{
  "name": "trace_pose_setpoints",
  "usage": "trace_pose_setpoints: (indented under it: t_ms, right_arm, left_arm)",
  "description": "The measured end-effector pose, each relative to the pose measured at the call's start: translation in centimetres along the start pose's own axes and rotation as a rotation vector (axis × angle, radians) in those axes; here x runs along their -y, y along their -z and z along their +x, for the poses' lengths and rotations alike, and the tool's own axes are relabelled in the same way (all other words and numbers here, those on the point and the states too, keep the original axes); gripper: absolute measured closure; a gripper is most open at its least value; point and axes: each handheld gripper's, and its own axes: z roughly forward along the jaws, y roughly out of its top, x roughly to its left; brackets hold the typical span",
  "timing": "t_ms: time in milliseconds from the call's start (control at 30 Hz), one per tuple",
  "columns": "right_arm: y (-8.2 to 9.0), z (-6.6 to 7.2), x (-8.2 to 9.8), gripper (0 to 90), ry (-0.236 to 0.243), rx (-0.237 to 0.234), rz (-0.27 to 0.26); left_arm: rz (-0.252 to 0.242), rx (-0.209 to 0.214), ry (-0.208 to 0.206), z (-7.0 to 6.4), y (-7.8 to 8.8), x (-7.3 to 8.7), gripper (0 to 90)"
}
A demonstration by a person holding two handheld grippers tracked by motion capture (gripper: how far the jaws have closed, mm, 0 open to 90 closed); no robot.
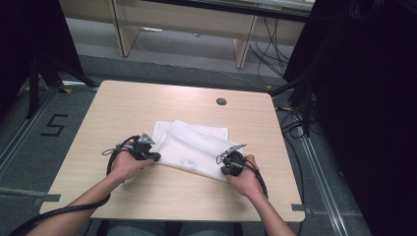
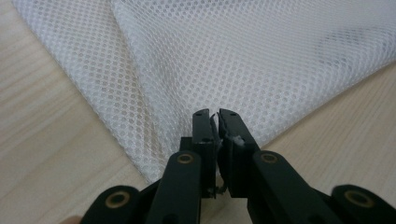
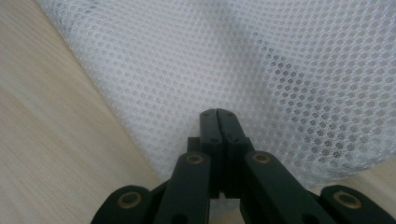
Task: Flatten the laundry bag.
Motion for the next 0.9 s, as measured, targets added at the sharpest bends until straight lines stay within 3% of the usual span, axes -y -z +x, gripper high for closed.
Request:
trace_pose_setpoints:
  t_ms: [33, 167, 267, 333, 367, 433, 467, 500, 567, 667, 733, 767, 900]
  right_arm:
    - [0.1, 0.0, 0.0, 90.0, -0.025, -0.002, 0.015]
    - [-0.1, -0.2, -0.2, 90.0, -0.029, 0.009, 0.012]
    - [0.0, -0.2, -0.3, 85.9, -0.043, -0.008, 0.000]
    - [0.6, -0.1, -0.5, 84.1, -0.060, -0.020, -0.033]
    - [1.0, -0.3, -0.8, 82.2, -0.043, -0.011, -0.072]
    - [2.0, -0.6, -1.6, 78.0, -0.057, 0.006, -0.162]
    - [2.3, -0.9, -1.9, 75.8, -0.056, 0.021, -0.173]
    - [2.8, -2.1, -2.8, 69.2, -0.048, 0.053, -0.197]
    - [2.8, -2.5, -3.2, 67.3, -0.073, 0.058, -0.201]
    - [1.9, -4.1, -4.4, 60.7, -0.085, 0.089, -0.221]
    - [1.5, -4.4, -4.7, 60.1, -0.078, 0.097, -0.234]
    - [1.2, -4.6, -5.0, 59.5, -0.090, 0.087, -0.224]
    - [-0.4, -5.4, -6.1, 56.5, -0.095, 0.089, -0.208]
  left_arm:
    - [0.001, -0.001, -0.008, 0.1, -0.1, -0.1, 84.7]
    - [-0.016, -0.018, -0.009, -0.1, -0.4, -0.2, 84.7]
    - [-0.020, -0.019, -0.008, -0.2, -0.3, -0.1, 84.6]
    - [-0.023, -0.023, -0.029, -0.2, -0.2, -0.2, 83.1]
    - [-0.027, -0.022, -0.027, -0.3, -0.1, -0.2, 81.0]
    - [-0.039, -0.030, -0.044, -0.5, 0.2, -0.4, 77.8]
    - [-0.040, -0.022, -0.044, -0.6, 0.4, -0.5, 76.6]
    - [-0.053, -0.023, -0.049, -0.8, 1.1, -0.6, 73.2]
    - [-0.059, -0.015, -0.051, -0.9, 1.4, -0.6, 71.6]
    - [-0.083, -0.012, -0.060, -1.0, 2.8, -0.3, 64.2]
    - [-0.108, -0.010, -0.051, -0.9, 3.7, 0.0, 62.7]
    - [-0.114, 0.001, -0.030, -0.9, 4.0, 0.3, 61.3]
    - [-0.126, 0.018, -0.015, -0.7, 5.2, 1.6, 57.6]
